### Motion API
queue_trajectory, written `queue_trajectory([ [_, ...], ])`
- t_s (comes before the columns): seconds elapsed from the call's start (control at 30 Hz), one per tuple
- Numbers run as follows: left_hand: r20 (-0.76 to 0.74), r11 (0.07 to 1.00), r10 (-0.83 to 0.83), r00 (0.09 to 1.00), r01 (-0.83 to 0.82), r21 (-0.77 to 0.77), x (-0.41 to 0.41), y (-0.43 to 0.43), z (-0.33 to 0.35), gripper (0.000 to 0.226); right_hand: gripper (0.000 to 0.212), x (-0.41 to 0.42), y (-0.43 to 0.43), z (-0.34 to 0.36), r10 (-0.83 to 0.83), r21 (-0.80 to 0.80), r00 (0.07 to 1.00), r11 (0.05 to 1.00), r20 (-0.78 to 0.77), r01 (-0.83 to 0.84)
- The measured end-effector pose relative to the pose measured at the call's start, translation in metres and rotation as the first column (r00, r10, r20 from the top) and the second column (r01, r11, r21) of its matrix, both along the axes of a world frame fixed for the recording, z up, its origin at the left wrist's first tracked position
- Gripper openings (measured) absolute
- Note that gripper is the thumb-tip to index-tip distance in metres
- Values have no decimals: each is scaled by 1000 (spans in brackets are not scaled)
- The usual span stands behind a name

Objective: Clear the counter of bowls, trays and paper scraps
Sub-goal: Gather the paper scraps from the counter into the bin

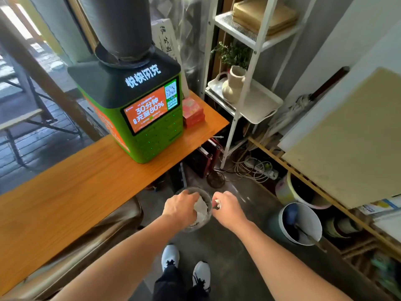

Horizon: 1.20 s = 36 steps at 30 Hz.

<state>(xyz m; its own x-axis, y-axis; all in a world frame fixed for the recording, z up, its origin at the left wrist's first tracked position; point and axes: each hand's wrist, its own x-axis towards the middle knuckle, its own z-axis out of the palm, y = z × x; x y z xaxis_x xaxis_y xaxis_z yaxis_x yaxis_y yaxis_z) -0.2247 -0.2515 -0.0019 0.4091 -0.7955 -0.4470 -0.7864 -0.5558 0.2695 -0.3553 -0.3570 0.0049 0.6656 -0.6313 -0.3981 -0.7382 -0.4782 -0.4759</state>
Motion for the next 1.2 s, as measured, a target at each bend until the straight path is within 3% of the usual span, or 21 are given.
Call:
queue_trajectory([
  [0.23, -20, 999, 36, 999, -35, 18, 7, -24, -86, 54, 7, 8, -11, -90, 12, 73, 1000, 997, -12, -11],
  [0.43, -14, 994, 80, 997, -79, 75, 36, -44, -176, 62, 17, 35, -25, -179, 51, 69, 998, 996, -32, -48],
  [0.87, -4, 994, 85, 996, -84, 73, 59, -62, -342, 51, 34, 63, -45, -344, 8, 79, 997, 997, -74, -2],
  [1.1, -8, 992, 55, 998, -53, 116, 61, -79, -405, 50, 36, 77, -45, -412, 7, 49, 998, 999, -67, -4],
  [1.2, -46, 986, 77, 996, -69, 151, 62, -80, -421, 58, 45, 76, -43, -428, 11, 43, 997, 999, -78, -8],
])
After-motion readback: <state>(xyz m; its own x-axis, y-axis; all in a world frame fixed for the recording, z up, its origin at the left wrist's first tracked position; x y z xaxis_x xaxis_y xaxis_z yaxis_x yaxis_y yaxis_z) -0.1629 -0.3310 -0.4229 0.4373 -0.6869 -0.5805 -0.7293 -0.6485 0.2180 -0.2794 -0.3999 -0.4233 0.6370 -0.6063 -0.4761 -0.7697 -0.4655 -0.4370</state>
